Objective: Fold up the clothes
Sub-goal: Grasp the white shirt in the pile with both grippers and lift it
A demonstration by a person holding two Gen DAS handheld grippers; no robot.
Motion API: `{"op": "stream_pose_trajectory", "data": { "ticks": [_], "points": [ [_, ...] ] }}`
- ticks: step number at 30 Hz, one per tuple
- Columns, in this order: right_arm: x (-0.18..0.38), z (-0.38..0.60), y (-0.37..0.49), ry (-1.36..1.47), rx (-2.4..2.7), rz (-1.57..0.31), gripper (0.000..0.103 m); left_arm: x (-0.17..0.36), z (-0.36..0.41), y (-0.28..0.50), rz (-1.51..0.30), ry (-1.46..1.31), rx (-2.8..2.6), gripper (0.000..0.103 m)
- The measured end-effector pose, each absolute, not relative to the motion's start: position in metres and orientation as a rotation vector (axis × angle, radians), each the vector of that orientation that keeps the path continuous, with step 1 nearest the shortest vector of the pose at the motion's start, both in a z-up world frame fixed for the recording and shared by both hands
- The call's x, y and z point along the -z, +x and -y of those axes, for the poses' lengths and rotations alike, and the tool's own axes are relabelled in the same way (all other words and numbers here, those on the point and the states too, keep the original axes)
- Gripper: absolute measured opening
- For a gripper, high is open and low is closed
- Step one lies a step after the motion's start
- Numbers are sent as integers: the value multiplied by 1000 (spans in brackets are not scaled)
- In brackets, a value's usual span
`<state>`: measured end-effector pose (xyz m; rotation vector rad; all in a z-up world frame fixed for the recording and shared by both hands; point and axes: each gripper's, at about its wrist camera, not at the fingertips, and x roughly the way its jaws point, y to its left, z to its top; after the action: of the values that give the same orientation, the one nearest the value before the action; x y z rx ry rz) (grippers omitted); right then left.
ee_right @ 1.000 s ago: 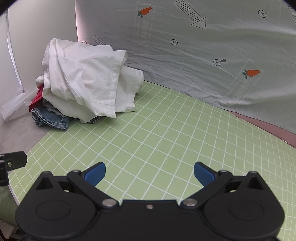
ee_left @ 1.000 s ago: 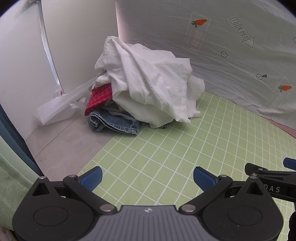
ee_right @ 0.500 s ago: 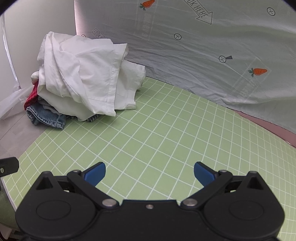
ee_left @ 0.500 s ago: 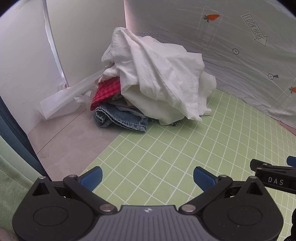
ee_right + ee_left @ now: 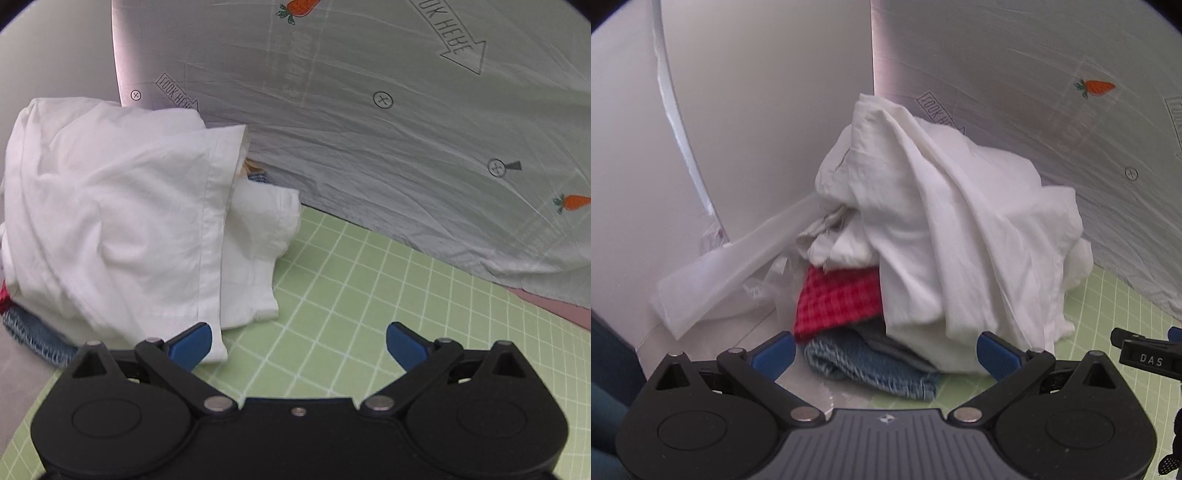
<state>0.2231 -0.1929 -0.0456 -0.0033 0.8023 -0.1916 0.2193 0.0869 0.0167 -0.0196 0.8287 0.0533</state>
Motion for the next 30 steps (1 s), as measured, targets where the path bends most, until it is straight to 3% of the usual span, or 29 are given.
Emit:
{"op": "stream_pose_trajectory", "data": {
  "ticks": [6, 10, 16, 19, 21, 22, 23, 24, 27, 30],
  "points": [
    [60, 185, 318, -71, 101, -816, 102, -33, -80, 310, -787, -77, 0, 103],
    [81, 185, 367, -100, 6, -844, 103, -18, -73, 355, -818, -113, 20, 103],
    [100, 200, 400, -2, -82, -895, 103, 13, -73, 381, -848, -235, 24, 102],
    [104, 210, 402, 84, -118, -908, 102, 12, -70, 378, -839, -230, 26, 95],
    [105, 215, 400, 145, -163, -905, 89, 8, -65, 372, -829, -214, 28, 84],
    [105, 216, 398, 163, -179, -906, 70, 5, -62, 369, -819, -202, 28, 80],
    [105, 216, 399, 157, -175, -916, 24, 1, -57, 365, -808, -184, 27, 69],
    [104, 212, 398, 130, -170, -924, 8, -3, -51, 361, -797, -163, 22, 62],
    [105, 197, 383, 4, -178, -904, 9, -16, -36, 346, -766, -126, 17, 46],
    [101, 201, 359, 25, -135, -872, 8, -26, -29, 329, -744, -107, 22, 38]
  ]
}}
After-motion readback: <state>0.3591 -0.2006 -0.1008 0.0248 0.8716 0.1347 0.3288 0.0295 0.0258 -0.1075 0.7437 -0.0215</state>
